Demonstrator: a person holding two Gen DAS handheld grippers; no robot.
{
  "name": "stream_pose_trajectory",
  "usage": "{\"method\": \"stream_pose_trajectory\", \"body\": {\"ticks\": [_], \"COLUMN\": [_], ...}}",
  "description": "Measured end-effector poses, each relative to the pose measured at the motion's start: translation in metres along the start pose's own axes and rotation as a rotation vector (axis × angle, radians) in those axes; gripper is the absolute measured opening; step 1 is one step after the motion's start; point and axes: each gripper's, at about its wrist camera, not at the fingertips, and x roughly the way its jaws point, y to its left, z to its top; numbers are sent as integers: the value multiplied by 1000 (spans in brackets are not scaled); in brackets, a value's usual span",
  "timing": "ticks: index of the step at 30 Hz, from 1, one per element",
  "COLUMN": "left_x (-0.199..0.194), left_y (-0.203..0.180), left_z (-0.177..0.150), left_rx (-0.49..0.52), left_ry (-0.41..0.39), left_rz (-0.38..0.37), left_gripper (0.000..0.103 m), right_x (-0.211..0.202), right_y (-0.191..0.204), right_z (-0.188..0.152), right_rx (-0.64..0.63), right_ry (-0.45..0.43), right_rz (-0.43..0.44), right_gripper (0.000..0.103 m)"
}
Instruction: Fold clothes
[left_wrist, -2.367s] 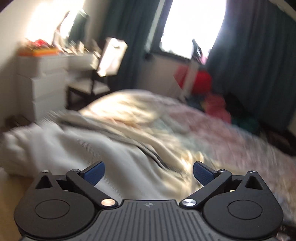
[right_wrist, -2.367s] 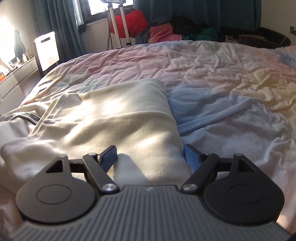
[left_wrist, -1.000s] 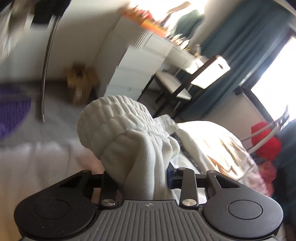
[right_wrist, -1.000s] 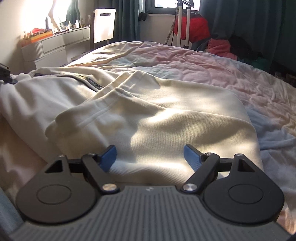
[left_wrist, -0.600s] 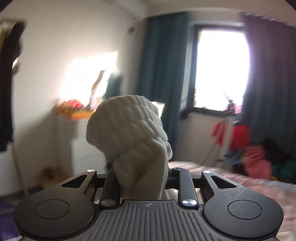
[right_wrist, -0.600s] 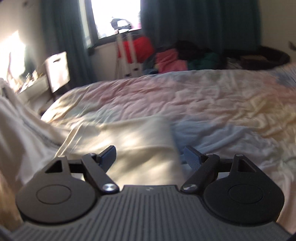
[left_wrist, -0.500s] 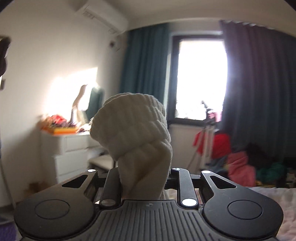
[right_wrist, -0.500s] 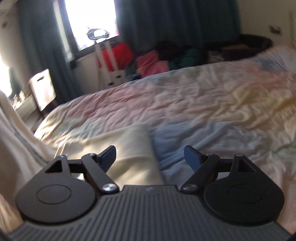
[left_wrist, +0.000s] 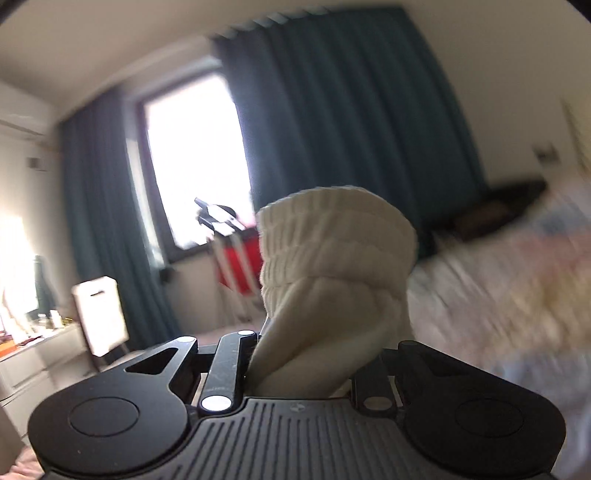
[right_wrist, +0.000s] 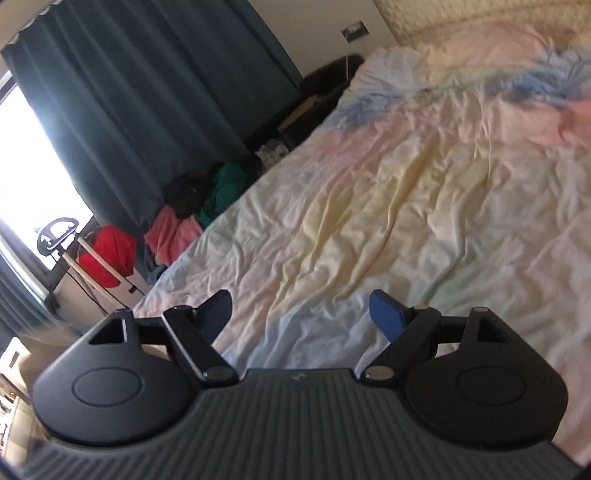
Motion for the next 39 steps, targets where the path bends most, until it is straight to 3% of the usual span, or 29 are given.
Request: {"method": "stream_pose_trajectory", "body": {"ticks": [4,8,9,10,12,13,14,18,23,26,30,35,37,39], "left_x": [27,24,23,21,18,6,-3,-12,-22,-28,-34,-43,-61,-86], "left_y": [-43,-18,-11,-3,12,20,34,65,101,122,138,150,149,146], "left_z": [-32,-40,-41,-43,-45,-47,-52,-69,-91,-104,-114,-115,-118,-121], "left_rx": [117,160,169,178,196,213,239,270,298,315,360,394,451,489], "left_ry": [113,149,156,164,178,172,157,152,153,154,134,118,112,126], "left_rz": [-115,-221,-248,-274,-327,-366,-395,-350,-279,-236,-198,-226,-235,-259], "left_gripper": [23,28,34,54,75,83,83,84,83,73,63,39,30,24], "right_x": [8,8,8,9,12,14,16,23,29,37,48,53,57,56], "right_y": [-1,0,0,1,3,4,5,13,30,35,37,51,52,49], "right_z": [-4,-8,-8,-10,-13,-14,-17,-29,-47,-58,-70,-86,-91,-94], "right_rx": [-25,-50,-49,-46,-40,-37,-26,20,8,14,75,-4,-24,-13], "right_ry": [26,22,26,31,63,80,108,225,335,385,461,444,460,464], "right_rz": [-21,-28,-23,-13,36,61,104,260,315,284,346,336,306,295], "right_gripper": [84,83,83,83,84,84,84,83,84,85,85,84,75,55]}}
